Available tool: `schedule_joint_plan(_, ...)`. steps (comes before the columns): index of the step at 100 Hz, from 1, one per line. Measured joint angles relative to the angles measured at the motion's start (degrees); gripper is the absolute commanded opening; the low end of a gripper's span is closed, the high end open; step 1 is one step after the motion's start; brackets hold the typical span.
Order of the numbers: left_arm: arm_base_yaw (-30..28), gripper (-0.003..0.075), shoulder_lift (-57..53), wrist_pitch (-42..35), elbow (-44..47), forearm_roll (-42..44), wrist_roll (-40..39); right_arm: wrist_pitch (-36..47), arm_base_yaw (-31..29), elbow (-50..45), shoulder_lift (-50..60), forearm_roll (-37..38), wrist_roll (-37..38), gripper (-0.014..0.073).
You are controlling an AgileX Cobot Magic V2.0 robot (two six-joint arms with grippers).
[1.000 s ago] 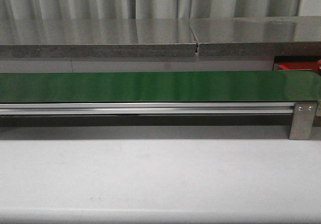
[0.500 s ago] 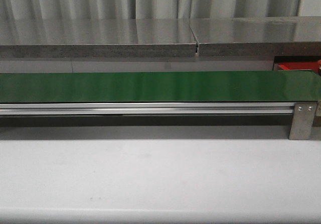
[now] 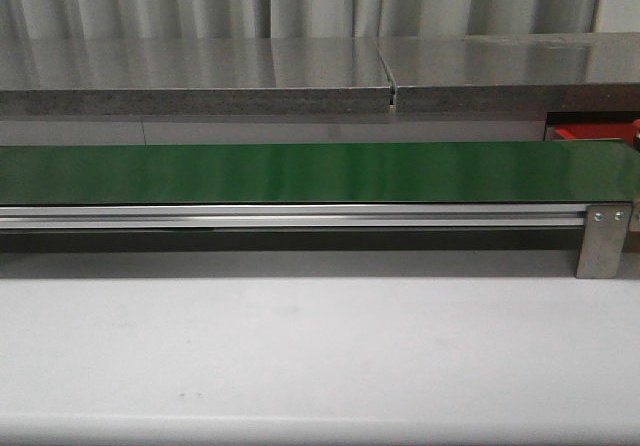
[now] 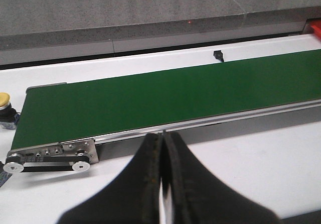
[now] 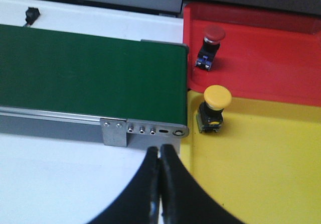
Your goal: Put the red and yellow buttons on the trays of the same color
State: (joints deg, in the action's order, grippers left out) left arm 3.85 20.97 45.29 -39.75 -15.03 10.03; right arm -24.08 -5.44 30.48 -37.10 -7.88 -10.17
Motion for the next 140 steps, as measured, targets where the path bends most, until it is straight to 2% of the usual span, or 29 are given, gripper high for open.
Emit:
schedule_joint_plan(30, 0.0, -0.002, 1.2, -2.2, 0.0, -1.7, -1.6, 0.0, 0.0, -0.6, 2.1, 0.0, 0.0, -0.0068)
schedule_joint_plan(45, 0.0, -0.002, 6.5, -6.2, 0.0, -0.6, -6.5, 0.0, 0.0, -0.6, 2.1, 0.0, 0.0, -0.0068)
schedule_joint_plan(80, -0.1, -0.0013, 20.9, -11.6, -1.6, 2.2, -7.5, 0.0, 0.0, -0.6, 2.1, 0.0, -0.1, -0.0068)
schedule_joint_plan(84, -0.4, 0.0003, 22.7, -11.6, -2.4, 2.2, -7.5, 0.0, 0.0, -0.6, 2.1, 0.0, -0.1, -0.0068)
schedule_joint_plan(93, -2.2, 0.0102, 26.8, -11.6, -4.4, 2.2, -7.5, 0.0, 0.0, -0.6, 2.1, 0.0, -0.1, -0.0068)
schedule_joint_plan(98, -3.6, 0.0181, 29.1, -11.3, -5.6, 2.2, -7.5, 0.0, 0.0, -0.6, 2.1, 0.0, -0.1, -0.0068)
schedule_joint_plan(99, -4.0, 0.0221, 29.5, -11.2, -6.0, 2.2, -7.5, 0.0, 0.0, -0.6, 2.1, 0.0, -0.1, -0.0068)
schedule_joint_plan(100, -4.2, 0.0221, 30.1, -11.0, -6.1, 2.2, -7.5, 0.0, 0.0, -0.6, 2.1, 0.0, -0.1, -0.0068)
schedule_joint_plan(107, -6.5, 0.0372, 33.1, -10.3, -7.8, 2.2, -7.6, 0.0, 0.0, -0.6, 2.1, 0.0, -0.1, -0.0068)
schedule_joint_plan(114, -8.9, 0.0478, 35.6, -10.0, -9.2, 2.2, -7.6, 0.0, 0.0, -0.6, 2.1, 0.0, -0.1, -0.0068)
schedule_joint_plan(120, -10.9, 0.0508, 37.4, -9.8, -10.3, 2.2, -7.6, 0.0, 0.0, -0.6, 2.1, 0.0, -0.1, -0.0068)
schedule_joint_plan(140, -17.8, 0.0469, 42.3, -9.2, -13.2, 2.2, -7.6, 0.0, 0.0, -0.6, 2.1, 0.0, -0.1, -0.0068)
